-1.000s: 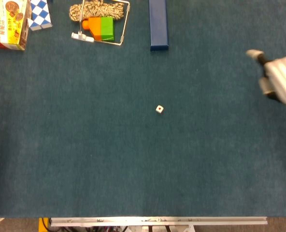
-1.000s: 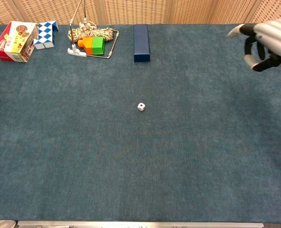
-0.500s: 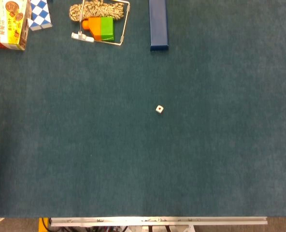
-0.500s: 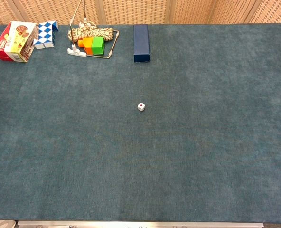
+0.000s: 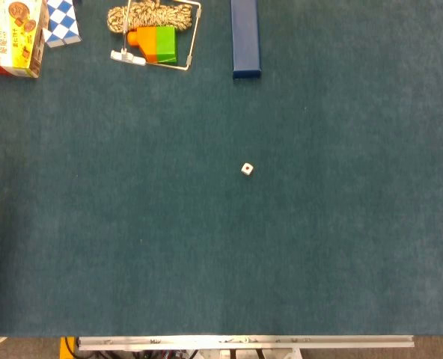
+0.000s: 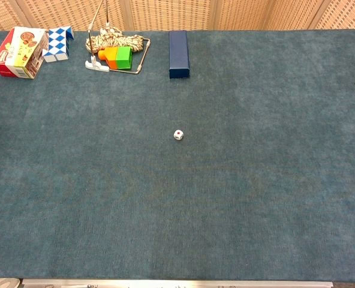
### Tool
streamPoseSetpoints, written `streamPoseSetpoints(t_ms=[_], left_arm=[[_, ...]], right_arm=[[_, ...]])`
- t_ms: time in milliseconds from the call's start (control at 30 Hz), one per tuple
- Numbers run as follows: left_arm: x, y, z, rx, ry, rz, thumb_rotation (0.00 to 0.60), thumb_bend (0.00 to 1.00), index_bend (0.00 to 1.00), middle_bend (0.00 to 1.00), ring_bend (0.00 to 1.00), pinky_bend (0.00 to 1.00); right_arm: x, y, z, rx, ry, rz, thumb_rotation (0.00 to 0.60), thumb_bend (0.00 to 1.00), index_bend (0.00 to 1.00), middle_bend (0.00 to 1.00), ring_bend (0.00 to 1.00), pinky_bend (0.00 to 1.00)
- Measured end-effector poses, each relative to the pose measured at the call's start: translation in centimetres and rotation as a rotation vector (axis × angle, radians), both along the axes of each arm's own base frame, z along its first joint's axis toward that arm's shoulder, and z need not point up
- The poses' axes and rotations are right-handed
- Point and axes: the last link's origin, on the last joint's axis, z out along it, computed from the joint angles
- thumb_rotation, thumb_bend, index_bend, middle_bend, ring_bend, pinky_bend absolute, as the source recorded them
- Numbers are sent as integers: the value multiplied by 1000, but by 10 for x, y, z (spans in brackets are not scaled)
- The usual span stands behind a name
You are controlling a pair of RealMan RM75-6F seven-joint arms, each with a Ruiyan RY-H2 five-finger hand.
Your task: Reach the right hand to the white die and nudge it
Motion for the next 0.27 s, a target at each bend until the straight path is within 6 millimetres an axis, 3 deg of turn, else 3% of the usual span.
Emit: streamPoseSetpoints(t_ms=[267], left_arm=[[-1, 0, 1, 1, -1, 0, 600, 220, 139, 145, 166, 98]], right_arm=[[11, -1, -9, 74, -10, 48, 600, 420, 125, 290, 245, 423]])
